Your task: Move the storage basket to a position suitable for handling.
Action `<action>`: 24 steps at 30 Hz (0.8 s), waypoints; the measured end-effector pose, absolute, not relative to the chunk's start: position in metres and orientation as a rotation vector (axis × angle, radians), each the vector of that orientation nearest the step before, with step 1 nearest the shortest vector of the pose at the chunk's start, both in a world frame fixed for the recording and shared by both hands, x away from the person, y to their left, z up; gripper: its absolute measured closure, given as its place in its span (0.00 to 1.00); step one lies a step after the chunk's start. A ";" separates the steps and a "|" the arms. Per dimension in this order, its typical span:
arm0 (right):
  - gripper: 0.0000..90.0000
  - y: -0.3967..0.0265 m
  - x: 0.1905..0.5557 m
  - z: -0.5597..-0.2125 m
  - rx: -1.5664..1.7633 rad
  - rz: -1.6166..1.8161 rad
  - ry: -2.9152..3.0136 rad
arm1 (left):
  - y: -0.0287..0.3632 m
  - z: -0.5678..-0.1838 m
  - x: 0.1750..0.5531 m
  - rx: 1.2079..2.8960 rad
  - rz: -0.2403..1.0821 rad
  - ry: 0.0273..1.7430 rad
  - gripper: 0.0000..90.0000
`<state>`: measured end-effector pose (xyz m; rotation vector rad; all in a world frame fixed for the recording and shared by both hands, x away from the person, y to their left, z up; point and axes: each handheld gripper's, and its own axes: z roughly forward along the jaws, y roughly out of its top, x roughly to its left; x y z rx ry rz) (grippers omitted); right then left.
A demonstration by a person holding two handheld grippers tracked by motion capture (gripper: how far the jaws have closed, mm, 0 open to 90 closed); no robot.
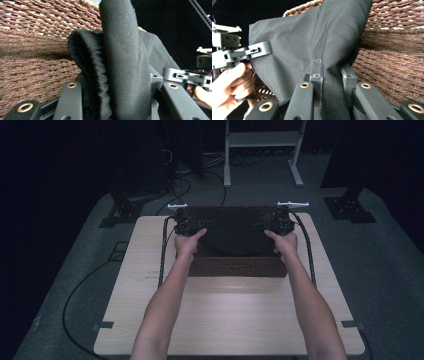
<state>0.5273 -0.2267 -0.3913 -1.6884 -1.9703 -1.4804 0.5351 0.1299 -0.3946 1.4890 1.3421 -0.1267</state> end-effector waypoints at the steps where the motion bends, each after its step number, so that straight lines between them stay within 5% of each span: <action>1: 0.84 -0.227 0.527 -0.391 -1.688 -1.480 -1.970 | 0.130 -0.395 0.535 1.489 -0.127 1.342 0.60; 24: 0.84 -0.226 0.527 -0.393 -1.700 -1.428 -2.010 | 0.130 -0.394 0.535 1.495 -0.121 1.368 0.57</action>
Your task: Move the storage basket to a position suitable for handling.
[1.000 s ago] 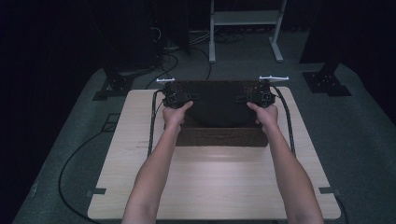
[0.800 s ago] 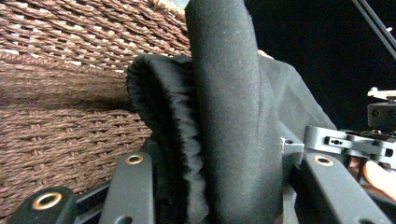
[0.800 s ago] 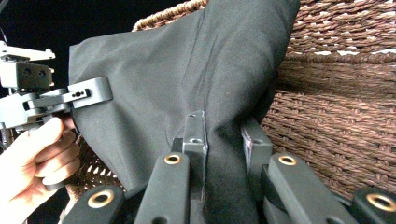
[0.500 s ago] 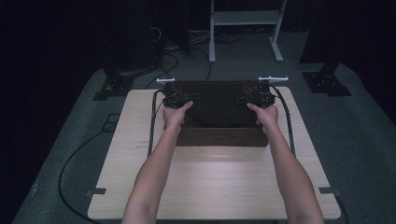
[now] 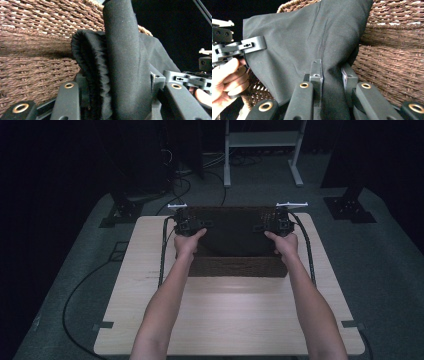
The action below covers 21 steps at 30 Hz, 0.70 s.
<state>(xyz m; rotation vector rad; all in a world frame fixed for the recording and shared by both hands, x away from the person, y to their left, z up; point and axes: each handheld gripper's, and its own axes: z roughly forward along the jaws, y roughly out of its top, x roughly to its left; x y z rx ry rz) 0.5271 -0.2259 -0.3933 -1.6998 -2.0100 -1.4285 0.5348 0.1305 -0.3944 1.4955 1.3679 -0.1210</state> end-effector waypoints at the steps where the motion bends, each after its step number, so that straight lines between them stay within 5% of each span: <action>1: 0.84 -0.226 0.527 -0.393 -1.700 -1.424 -2.014 | 0.131 -0.394 0.535 1.497 -0.120 1.369 0.57; 21: 0.83 -0.222 0.527 -0.397 -1.750 -1.301 -2.116 | 0.138 -0.394 0.533 1.496 -0.084 1.402 0.55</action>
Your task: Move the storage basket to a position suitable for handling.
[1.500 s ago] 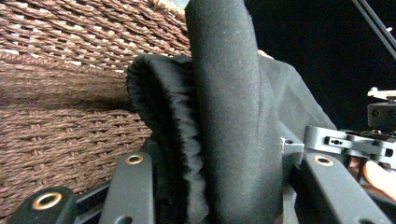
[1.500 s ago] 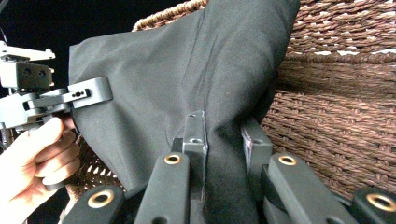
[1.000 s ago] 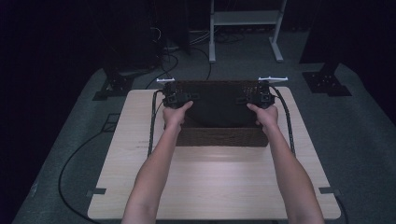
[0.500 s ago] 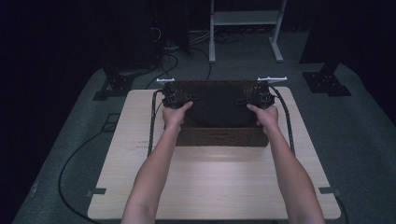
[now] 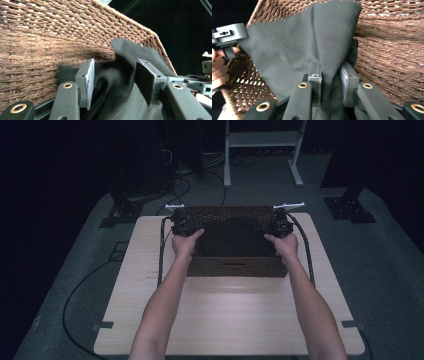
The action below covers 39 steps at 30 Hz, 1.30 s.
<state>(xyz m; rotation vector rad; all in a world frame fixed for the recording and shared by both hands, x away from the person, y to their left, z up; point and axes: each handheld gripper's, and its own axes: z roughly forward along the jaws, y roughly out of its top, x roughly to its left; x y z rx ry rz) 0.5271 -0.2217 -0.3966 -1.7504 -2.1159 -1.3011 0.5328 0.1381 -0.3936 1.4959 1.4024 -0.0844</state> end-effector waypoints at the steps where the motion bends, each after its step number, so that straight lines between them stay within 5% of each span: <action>1: 0.84 -0.222 0.527 -0.396 -1.753 -1.314 -2.105 | 0.140 -0.393 0.532 1.483 -0.077 1.403 0.55; 39: 0.69 -0.240 0.509 -0.381 -1.711 -1.406 -2.080 | 0.151 -0.377 0.511 1.398 -0.098 1.341 0.45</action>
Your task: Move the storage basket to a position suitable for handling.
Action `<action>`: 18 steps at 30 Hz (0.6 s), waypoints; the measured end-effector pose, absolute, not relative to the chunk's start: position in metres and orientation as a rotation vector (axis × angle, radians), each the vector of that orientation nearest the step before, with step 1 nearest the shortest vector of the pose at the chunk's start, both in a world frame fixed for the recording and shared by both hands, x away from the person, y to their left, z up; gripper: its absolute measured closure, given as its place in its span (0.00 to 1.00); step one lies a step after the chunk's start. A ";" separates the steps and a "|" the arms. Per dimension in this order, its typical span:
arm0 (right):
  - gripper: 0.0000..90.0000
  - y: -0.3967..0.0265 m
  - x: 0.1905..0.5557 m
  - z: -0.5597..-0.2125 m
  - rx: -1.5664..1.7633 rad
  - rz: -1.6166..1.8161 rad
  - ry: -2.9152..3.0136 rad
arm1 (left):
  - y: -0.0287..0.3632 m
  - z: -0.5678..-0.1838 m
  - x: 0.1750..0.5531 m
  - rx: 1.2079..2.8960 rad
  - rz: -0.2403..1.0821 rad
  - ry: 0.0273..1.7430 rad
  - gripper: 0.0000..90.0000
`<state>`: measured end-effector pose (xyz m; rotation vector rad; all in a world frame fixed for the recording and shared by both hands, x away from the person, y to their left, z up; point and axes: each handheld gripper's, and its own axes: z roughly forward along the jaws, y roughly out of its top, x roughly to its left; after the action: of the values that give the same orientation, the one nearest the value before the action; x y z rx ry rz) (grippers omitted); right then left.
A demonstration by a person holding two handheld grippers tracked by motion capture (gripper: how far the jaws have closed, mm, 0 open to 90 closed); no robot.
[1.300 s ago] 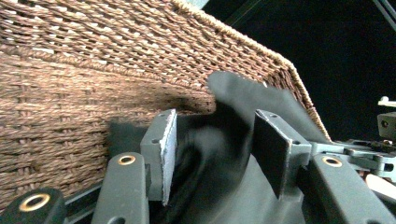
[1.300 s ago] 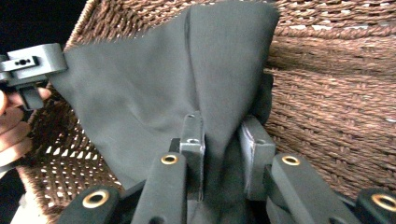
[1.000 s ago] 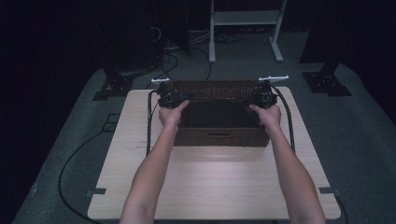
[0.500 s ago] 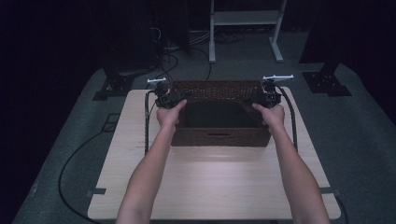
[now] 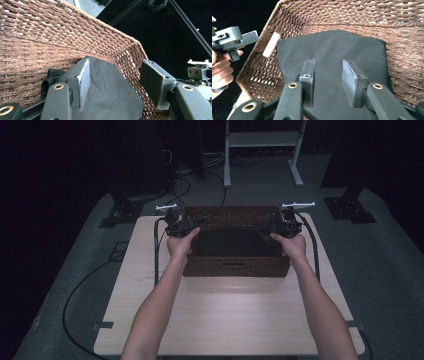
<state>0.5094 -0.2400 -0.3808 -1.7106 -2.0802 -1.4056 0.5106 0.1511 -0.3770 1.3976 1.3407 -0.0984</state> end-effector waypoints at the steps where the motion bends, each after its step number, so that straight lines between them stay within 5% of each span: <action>1: 0.69 -0.240 0.509 -0.381 -1.711 -1.406 -2.080 | 0.151 -0.377 0.511 1.398 -0.098 1.341 0.44; 18: 0.61 -0.252 0.488 -0.377 -1.665 -1.445 -2.087 | 0.149 -0.360 0.491 1.414 -0.084 1.291 0.39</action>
<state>0.4885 -0.2520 -0.3768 -1.6651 -2.0875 -1.4445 0.4906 0.1492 -0.3598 1.4135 1.2906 -0.0840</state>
